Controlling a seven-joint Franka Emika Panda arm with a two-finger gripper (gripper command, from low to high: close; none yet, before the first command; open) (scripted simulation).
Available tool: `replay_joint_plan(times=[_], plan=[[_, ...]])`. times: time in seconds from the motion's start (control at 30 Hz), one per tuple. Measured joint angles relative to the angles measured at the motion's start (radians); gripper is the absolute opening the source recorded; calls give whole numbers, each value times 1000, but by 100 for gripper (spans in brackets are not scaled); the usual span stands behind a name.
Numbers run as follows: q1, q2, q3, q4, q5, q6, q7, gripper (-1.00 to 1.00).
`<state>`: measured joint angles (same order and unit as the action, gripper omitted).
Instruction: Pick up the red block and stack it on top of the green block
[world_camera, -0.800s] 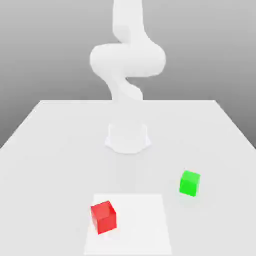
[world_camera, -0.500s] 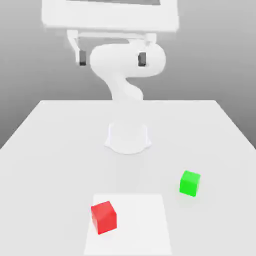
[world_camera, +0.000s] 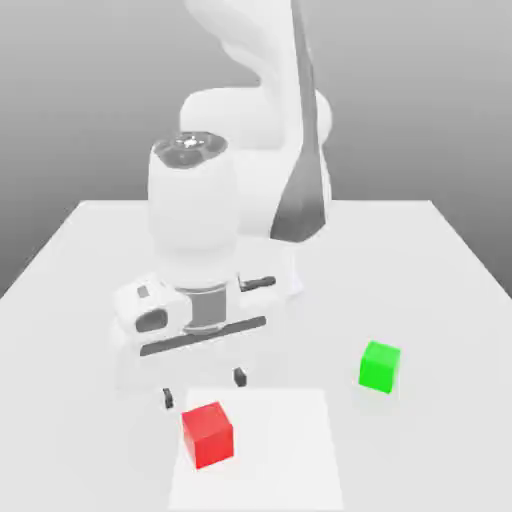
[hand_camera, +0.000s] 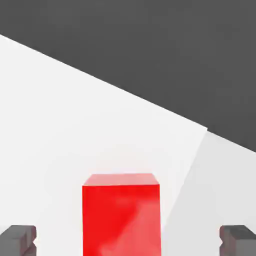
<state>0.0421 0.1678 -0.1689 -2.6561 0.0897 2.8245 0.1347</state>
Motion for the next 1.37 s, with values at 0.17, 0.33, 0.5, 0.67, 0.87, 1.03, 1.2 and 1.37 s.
replay_joint_plan(times=[0.17,0.33,0.5,0.67,0.87,1.03,1.2,1.37], plan=[[-48,128,61,18,59,106,-46,-100],[-52,138,66,20,62,113,-48,-100],[-24,1,21,-2,-13,-1,7,-100],[115,-160,90,-74,-20,-88,30,-100],[315,-334,209,-206,10,-128,47,-100],[433,-412,324,-293,4,-119,75,-100],[418,-255,343,-294,-50,38,114,-100],[410,-184,337,-292,-85,106,138,100]])
